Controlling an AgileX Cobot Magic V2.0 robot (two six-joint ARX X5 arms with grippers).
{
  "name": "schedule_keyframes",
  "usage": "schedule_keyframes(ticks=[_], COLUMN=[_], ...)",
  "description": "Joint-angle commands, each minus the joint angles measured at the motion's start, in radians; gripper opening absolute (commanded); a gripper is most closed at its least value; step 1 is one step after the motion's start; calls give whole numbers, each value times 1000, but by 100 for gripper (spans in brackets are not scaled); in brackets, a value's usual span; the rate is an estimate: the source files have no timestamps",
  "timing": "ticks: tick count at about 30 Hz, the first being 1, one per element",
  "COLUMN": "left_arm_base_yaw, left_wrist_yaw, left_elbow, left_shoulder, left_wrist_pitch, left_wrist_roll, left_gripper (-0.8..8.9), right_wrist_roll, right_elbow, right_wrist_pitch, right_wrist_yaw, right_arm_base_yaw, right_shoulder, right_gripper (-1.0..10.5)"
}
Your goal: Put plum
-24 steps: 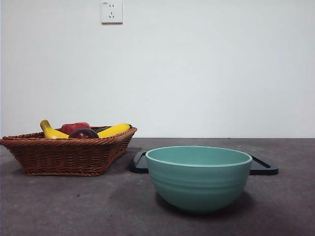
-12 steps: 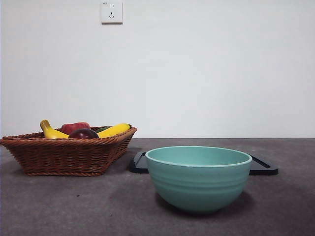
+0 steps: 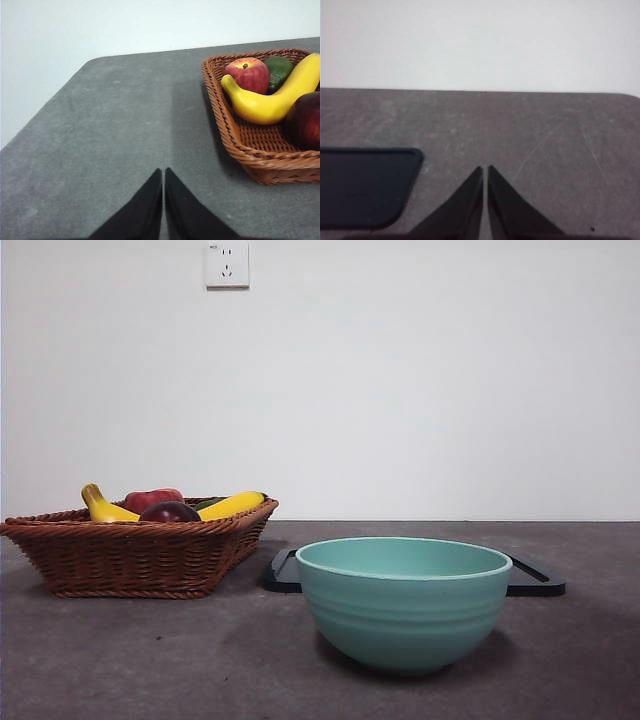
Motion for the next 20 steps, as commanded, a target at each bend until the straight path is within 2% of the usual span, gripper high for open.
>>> schedule_keyframes(ticks=[1,7,20], left_arm_base_yaw=[3,3,3], left_wrist_yaw=[-3,-3,-3], left_elbow=[-21,-21,-21], left_shoulder=[-2,-2,-2], left_wrist_pitch=[-6,-7,-7], left_wrist_roll=[-3,-3,-3], left_gripper=[7,7,7], right_wrist_roll=[15,18,18], right_elbow=[-5,-5,-5], right_wrist_pitch=[-26,-153,-128], right_wrist_yaw=[5,5,4], right_arm_base_yaw=[-2,-2,-1], right_shoulder=[-2,-2,-2], right_gripper=[5,5,5])
